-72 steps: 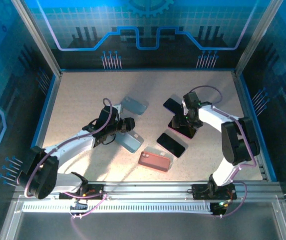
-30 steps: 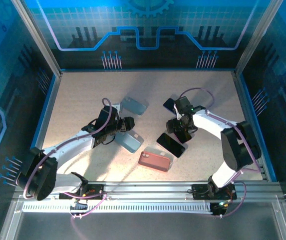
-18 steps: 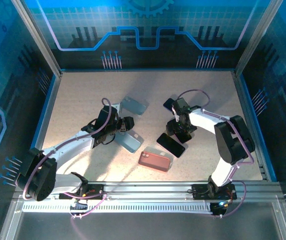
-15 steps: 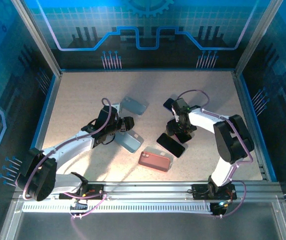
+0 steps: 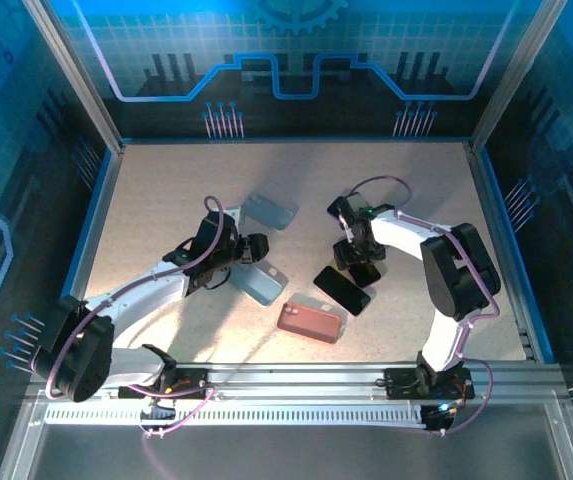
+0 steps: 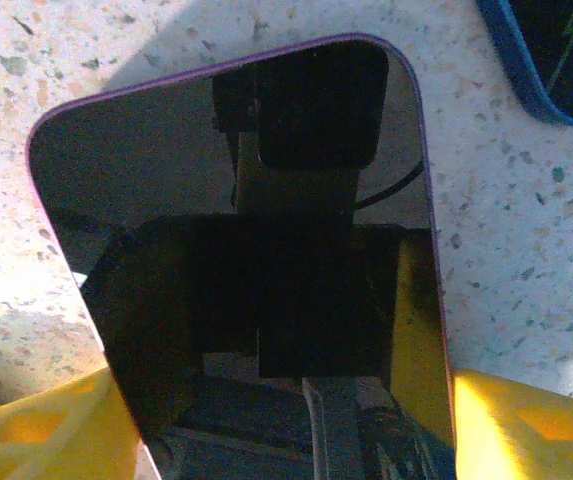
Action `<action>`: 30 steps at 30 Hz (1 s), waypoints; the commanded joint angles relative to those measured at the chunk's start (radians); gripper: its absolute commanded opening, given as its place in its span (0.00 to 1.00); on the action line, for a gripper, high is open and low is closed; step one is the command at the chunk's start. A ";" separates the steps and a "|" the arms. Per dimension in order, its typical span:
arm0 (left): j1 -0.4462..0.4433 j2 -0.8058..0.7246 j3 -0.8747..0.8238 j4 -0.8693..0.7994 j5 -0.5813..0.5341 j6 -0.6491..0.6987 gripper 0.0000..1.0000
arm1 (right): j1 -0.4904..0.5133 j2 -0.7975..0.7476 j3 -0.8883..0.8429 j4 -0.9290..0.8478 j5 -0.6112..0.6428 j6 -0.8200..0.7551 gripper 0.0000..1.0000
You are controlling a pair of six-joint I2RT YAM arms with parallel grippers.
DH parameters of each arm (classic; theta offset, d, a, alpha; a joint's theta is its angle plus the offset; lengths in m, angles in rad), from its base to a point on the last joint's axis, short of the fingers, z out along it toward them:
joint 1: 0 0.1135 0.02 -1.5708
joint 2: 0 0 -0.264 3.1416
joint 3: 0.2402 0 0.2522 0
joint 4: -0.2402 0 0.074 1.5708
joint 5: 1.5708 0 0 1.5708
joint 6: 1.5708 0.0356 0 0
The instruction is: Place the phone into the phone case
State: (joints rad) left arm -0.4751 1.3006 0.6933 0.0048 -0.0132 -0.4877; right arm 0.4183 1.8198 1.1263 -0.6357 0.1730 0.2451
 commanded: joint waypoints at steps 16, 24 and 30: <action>-0.072 0.194 0.131 0.096 0.117 -0.030 0.62 | 0.000 -0.120 0.066 -0.050 -0.001 -0.049 0.72; -0.087 0.346 0.225 0.160 0.223 -0.081 0.61 | 0.005 -0.158 0.067 -0.056 -0.085 -0.048 0.72; -0.087 0.443 0.272 0.249 0.325 -0.158 0.60 | 0.034 -0.152 0.083 -0.067 -0.101 -0.049 0.72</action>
State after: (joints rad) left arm -0.5568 1.7138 0.9302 0.1871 0.2291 -0.5915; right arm 0.4324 1.6955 1.1728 -0.6720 0.1089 0.2073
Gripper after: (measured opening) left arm 0.607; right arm 0.718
